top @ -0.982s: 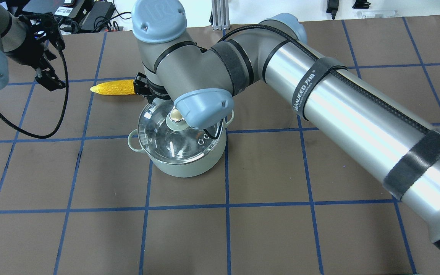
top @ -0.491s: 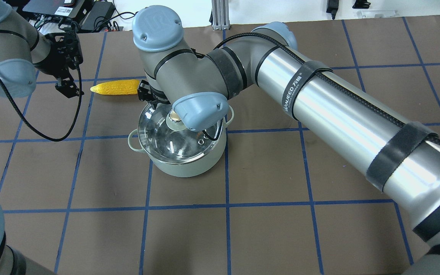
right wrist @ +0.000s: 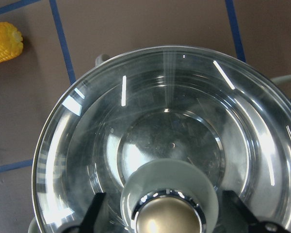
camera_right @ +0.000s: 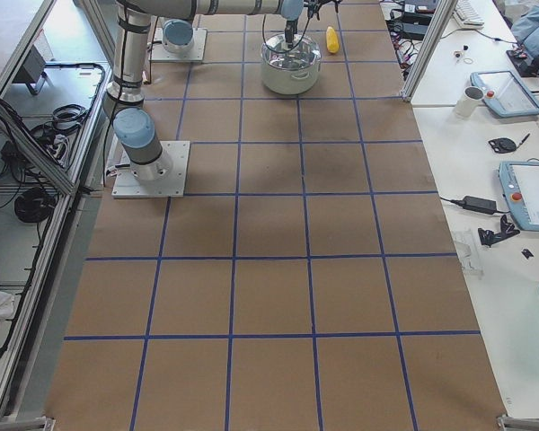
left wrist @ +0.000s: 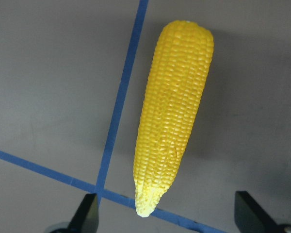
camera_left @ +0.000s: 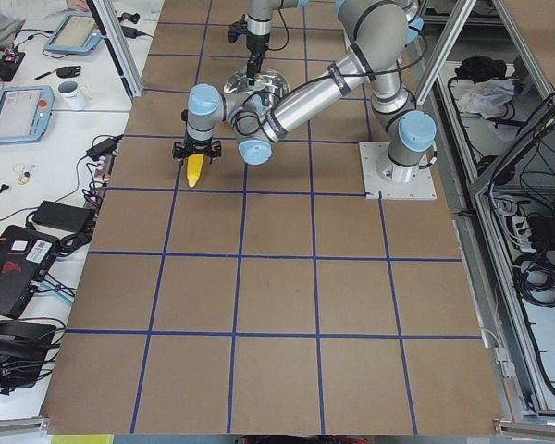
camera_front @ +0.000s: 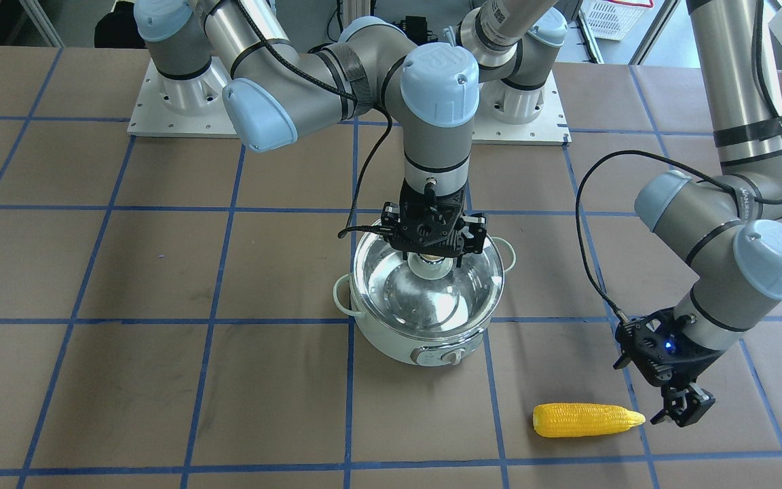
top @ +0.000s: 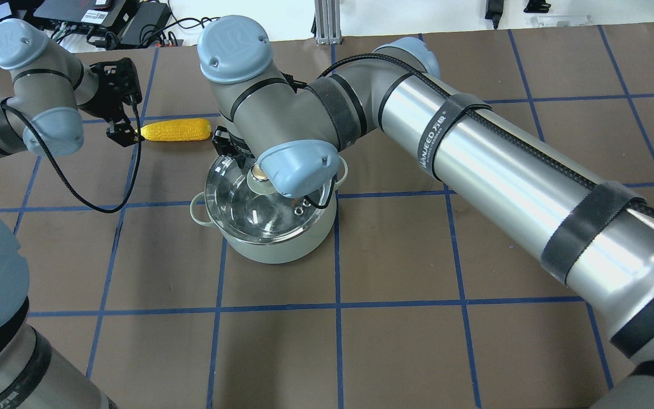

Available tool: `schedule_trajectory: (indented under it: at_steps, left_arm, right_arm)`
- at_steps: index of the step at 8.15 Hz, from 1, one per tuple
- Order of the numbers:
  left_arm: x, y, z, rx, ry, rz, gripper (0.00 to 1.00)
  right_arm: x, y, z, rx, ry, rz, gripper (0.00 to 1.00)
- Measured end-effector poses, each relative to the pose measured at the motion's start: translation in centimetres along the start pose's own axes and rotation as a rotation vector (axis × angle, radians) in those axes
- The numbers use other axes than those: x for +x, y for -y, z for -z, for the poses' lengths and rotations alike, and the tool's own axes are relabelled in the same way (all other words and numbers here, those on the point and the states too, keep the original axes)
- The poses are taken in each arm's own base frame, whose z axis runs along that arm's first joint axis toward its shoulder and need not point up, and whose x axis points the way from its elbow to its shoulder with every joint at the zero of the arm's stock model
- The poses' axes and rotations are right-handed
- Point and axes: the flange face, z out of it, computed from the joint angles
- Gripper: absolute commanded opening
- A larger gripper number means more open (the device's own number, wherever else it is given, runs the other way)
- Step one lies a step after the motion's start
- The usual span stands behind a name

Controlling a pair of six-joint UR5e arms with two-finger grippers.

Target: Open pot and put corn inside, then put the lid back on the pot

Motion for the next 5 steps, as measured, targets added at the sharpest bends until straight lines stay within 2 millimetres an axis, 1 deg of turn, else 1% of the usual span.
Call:
schedule_trajectory:
  at_steps: [2,3,4,5]
  left_arm:
    - [0.1,0.0,-2.5,0.043,-0.021,0.000,1.00]
    - [0.2,0.1,-3.6,0.067,-0.032,-0.008,1.00]
    - [0.2,0.2,-4.5,0.085,-0.032,-0.017,1.00]
    - [0.2,0.2,-5.2,0.100,-0.029,-0.022,1.00]
  right_arm:
    - [0.2,-0.1,0.0,-0.003,-0.012,0.009,0.32]
    - [0.2,-0.1,0.0,-0.006,-0.015,0.013,0.26]
    - [0.2,-0.1,0.2,-0.006,-0.015,0.015,0.22]
    - [0.1,-0.1,0.4,-0.007,-0.011,0.017,0.21]
